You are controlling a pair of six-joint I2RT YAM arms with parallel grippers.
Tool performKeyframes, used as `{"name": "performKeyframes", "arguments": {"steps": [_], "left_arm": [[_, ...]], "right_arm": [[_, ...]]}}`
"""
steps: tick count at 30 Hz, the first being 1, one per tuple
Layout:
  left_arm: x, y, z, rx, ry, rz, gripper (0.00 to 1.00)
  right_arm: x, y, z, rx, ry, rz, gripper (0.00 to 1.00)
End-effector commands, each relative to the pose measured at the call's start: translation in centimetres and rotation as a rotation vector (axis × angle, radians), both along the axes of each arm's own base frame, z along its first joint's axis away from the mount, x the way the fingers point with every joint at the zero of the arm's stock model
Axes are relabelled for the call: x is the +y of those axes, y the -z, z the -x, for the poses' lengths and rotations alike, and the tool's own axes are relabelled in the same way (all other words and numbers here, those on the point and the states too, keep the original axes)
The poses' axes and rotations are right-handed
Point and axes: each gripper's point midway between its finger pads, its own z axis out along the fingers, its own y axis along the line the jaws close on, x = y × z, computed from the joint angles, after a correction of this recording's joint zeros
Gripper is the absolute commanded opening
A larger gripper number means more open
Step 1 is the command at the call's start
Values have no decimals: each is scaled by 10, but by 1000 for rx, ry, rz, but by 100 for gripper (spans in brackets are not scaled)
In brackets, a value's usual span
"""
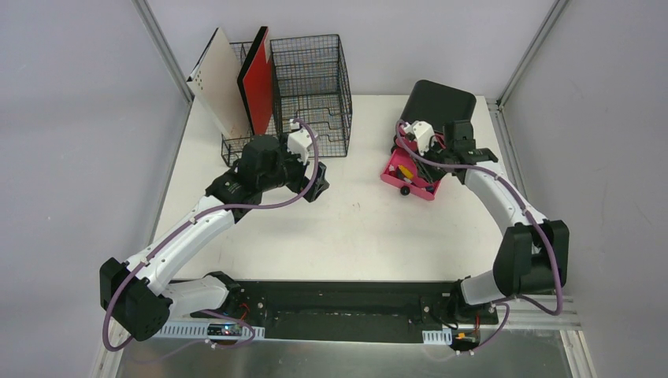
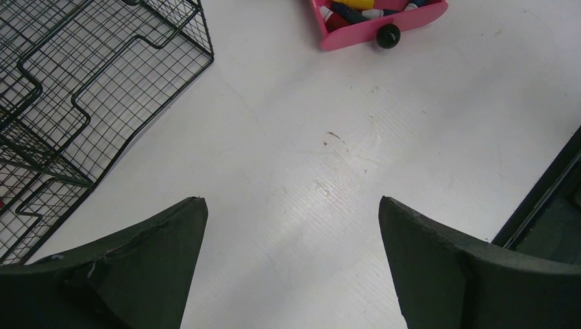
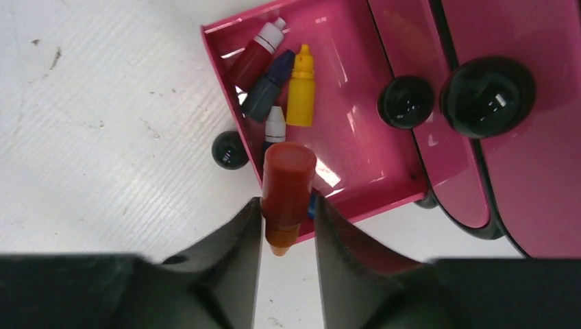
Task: Organize the desk
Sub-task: Place the stationery in the drawer.
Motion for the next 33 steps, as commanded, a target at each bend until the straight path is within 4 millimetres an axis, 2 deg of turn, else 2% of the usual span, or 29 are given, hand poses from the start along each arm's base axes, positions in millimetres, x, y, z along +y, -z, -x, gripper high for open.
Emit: {"name": "performKeyframes", "arguments": {"steps": [1, 3, 8, 12, 16, 21, 24, 27, 31, 33], "left_arm": [[1, -22, -2, -62, 12, 28, 99], [1, -22, -2, -63, 10, 29, 99], [1, -23, -2, -63, 12, 29, 99], [2, -22, -2, -63, 12, 28, 99], [2, -21, -2, -61, 10, 27, 99], [2, -20, -2, -60, 10, 23, 99], [3, -19, -3, -59, 7, 21, 99], [3, -19, -3, -57, 7, 21, 99], [1, -16, -4, -49, 11, 18, 99], [0, -14, -4, -44, 14, 17, 99]], "right_arm": [[-10, -7, -22, -37, 88, 40, 49], [-11, -4, -22, -24, 104, 35, 62], [-5, -2, -9, -4, 100, -12, 75], [7, -4, 14, 23, 27, -141, 86], [25, -16, 41, 42, -96, -331, 99], [45, -23, 65, 56, -253, -465, 99], [48, -8, 81, 40, -378, -446, 99], [42, 11, 84, 22, -411, -380, 99], [30, 31, 76, 25, -381, -296, 88], [24, 38, 70, 22, -361, -251, 77]]}}
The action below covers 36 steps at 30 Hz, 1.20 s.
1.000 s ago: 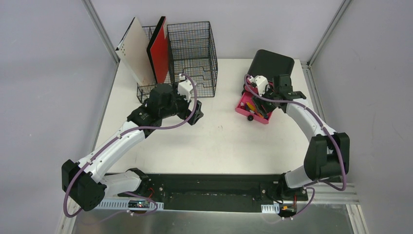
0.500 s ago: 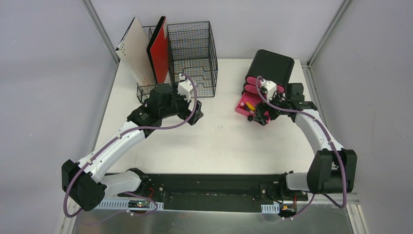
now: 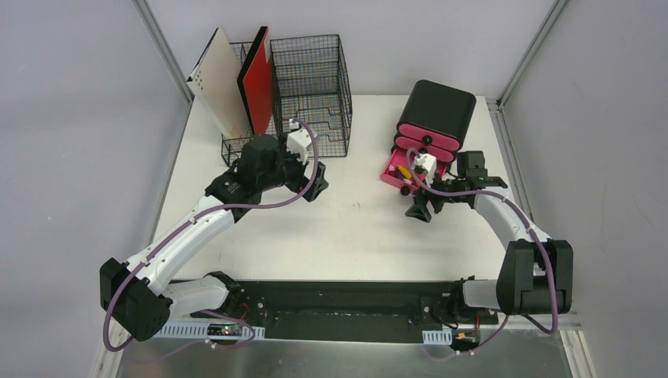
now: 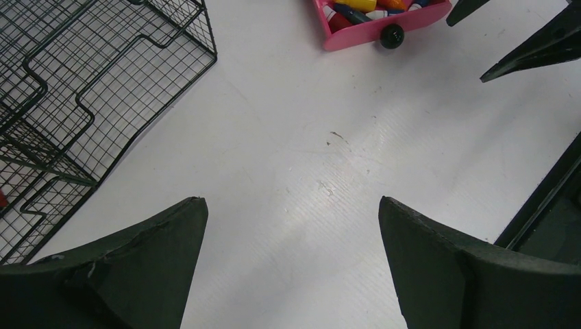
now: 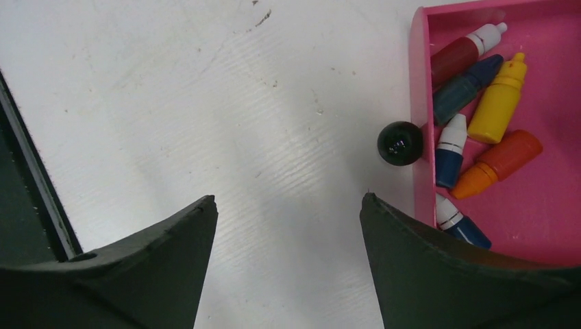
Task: Organize the desk
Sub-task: Place the stationery in the drawer, then close the drawer in the storage box.
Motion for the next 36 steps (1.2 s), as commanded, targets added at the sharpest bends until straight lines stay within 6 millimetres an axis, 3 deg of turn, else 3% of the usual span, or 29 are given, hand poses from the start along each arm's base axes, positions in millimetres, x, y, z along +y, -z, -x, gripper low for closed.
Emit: {"name": "performKeyframes", "arguments": {"steps": [1, 10, 12, 23, 29, 36], "left_arm": [[-2, -13, -2, -34, 18, 19, 99], [-2, -11, -4, -33, 15, 13, 99], [-2, -12, -4, -34, 15, 13, 98], [-1, -10, -4, -35, 12, 6, 99], [-1, -8, -5, -34, 14, 1, 99], [1, -8, -5, -38, 11, -5, 99]], "right_arm": [[-9, 7, -19, -103, -26, 92, 72], [-16, 37, -36, -116, -47, 333, 16], [-17, 42, -43, -116, -33, 370, 0], [-27, 56, -87, -261, 77, 532, 0], [-32, 53, -123, -373, 187, 578, 0], [-42, 44, -160, -452, 331, 615, 17]]}}
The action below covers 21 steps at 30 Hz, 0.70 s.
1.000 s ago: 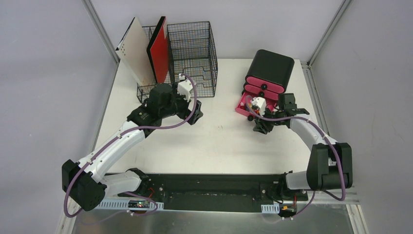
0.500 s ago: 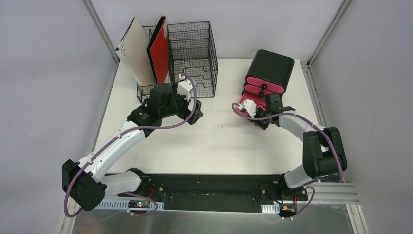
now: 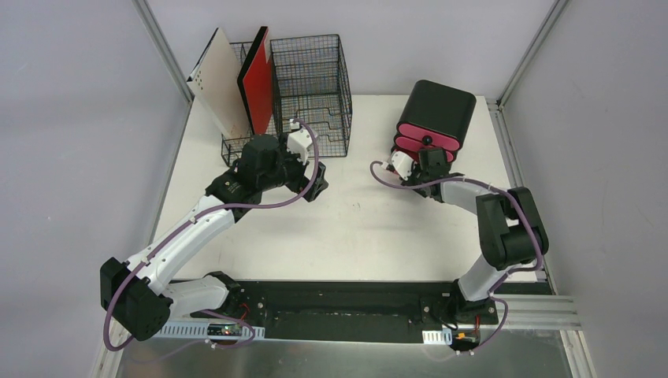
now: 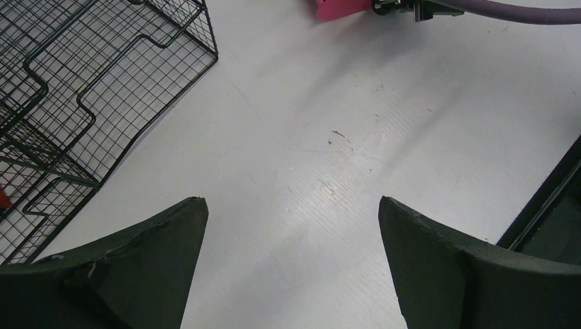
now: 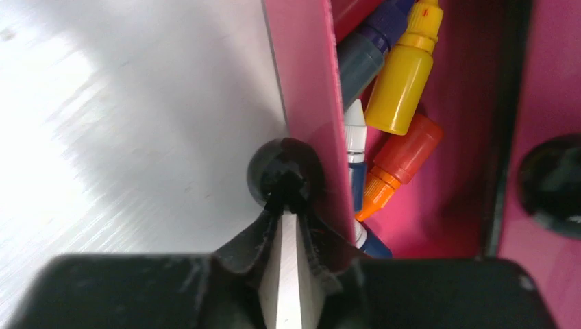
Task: Organize the desk
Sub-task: Close the drawer in the storage box.
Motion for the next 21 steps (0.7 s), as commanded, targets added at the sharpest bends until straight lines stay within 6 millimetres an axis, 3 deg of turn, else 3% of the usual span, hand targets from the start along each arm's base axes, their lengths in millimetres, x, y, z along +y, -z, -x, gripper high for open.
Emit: {"name": "performKeyframes", "arguments": {"steps": [1, 5, 10, 12, 17, 21], "left_arm": [[1, -9, -5, -35, 7, 2, 99], [1, -9, -5, -38, 8, -1, 99], [1, -8, -5, -37, 6, -4, 99], [1, -8, -5, -37, 8, -6, 99], [2, -8, -5, -40, 6, -7, 99], [3, -12, -4, -49, 2, -4, 99]], "right_arm": [[-1, -34, -55, -212, 96, -3, 18], [-8, -34, -73, -253, 159, 30, 30], [-14, -34, -87, -289, 202, 60, 53], [-14, -33, -87, -286, 201, 57, 56], [-3, -36, -69, -221, 178, -16, 57], [14, -56, -34, -122, 131, -132, 58]]}}
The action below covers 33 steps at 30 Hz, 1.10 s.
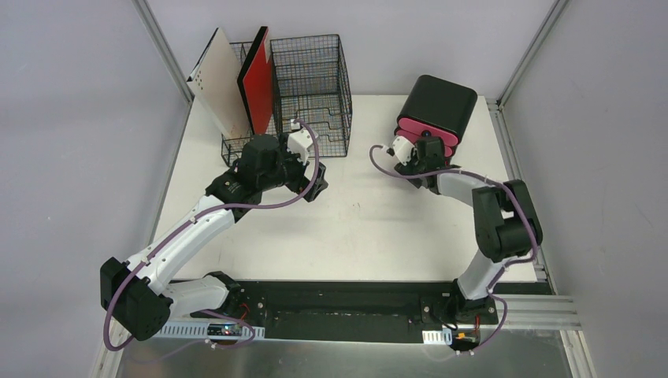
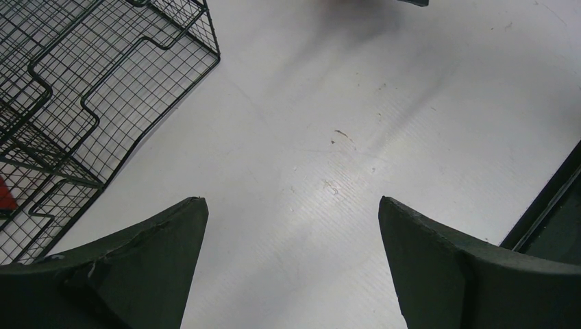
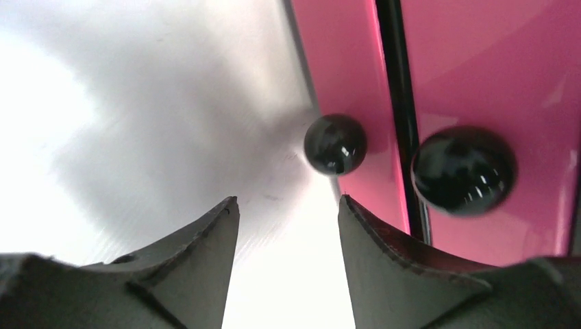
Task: Organize the desk
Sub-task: Close the drawer in the storage box, then reset both arms
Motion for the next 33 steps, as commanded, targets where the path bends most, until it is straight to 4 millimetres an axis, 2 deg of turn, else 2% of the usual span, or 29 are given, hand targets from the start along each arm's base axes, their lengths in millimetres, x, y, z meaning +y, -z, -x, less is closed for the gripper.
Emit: {"name": "performKeyframes", "arguments": {"steps": [1, 5, 9, 11, 15, 17, 20, 22, 27, 30, 33], "left_arm": [[3, -13, -3, -39, -7, 10, 99], [5, -18, -2, -48, -14, 24, 99], [7, -22, -2, -52, -26, 36, 99], [9, -23, -3, -55, -36, 38, 99], [13, -28, -3, -70, -50, 44, 99], [16, -33, -3, -85, -61, 48, 99], [23, -42, -2, -110, -78, 60, 99], [26, -52, 0, -127, -85, 85, 99], [41, -95, 15, -202, -84, 204, 99], [54, -120, 25, -295, -95, 254, 99], [64, -133, 34, -376, -107, 279, 99]], "right_arm": [[24, -48, 35, 50, -59, -180, 58], [36, -93, 84, 148, -123, -312, 63], [28, -143, 118, 195, -71, -384, 75], [24, -166, 128, 197, -57, -472, 77], [13, -207, 140, 151, -32, -754, 82], [7, -219, 141, 118, -31, -886, 89], [-2, -218, 149, 116, -8, -977, 99], [-2, -217, 155, 132, -1, -1015, 99], [-4, -240, 166, 72, -15, -1090, 99], [-16, -247, 163, -26, 83, -1116, 99], [-19, -262, 170, -139, 81, -1091, 99]]}}
